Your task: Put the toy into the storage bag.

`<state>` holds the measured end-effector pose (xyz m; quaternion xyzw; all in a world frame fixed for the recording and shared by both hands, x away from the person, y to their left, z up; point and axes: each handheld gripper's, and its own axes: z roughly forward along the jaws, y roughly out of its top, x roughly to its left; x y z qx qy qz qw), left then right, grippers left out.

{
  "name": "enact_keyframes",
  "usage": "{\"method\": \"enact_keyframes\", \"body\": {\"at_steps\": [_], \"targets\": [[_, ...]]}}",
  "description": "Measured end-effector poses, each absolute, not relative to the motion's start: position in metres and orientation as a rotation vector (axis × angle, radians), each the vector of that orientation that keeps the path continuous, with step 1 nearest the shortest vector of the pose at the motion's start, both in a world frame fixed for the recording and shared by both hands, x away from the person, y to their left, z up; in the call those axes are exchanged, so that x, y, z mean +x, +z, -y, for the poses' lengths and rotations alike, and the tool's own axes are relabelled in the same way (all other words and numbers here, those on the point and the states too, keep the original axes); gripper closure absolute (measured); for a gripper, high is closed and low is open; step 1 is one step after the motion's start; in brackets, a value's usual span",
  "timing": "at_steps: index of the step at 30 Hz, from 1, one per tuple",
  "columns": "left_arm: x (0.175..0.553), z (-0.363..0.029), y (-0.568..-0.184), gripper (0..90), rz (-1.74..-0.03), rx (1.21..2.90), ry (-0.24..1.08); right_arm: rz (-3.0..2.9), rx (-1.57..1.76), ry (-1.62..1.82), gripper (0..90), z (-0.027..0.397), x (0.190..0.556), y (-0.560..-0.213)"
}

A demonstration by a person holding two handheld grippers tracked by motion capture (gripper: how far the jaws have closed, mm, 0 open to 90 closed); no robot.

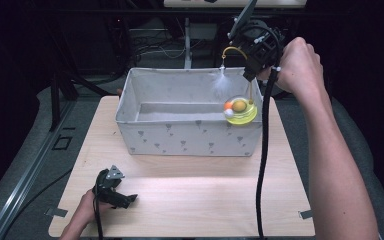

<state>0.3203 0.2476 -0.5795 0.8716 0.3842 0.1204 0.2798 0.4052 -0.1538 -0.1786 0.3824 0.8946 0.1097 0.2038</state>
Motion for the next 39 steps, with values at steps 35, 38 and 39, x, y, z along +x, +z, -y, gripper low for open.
{"method": "enact_keyframes", "body": {"at_steps": [35,38,39], "targets": [[0.320,-0.248,-0.580,0.0,-1.026,2.332,0.331,-2.371,1.163,0.311,87.5,0.163,0.466,-0.204],[0.320,-0.248,-0.580,0.0,-1.026,2.331,0.331,-2.375,1.171,0.306,87.5,0.164,0.471,-0.208],[0.320,-0.248,-0.580,0.0,-1.026,2.331,0.331,-2.375,1.182,0.311,87.5,0.164,0.474,-0.211]]}}
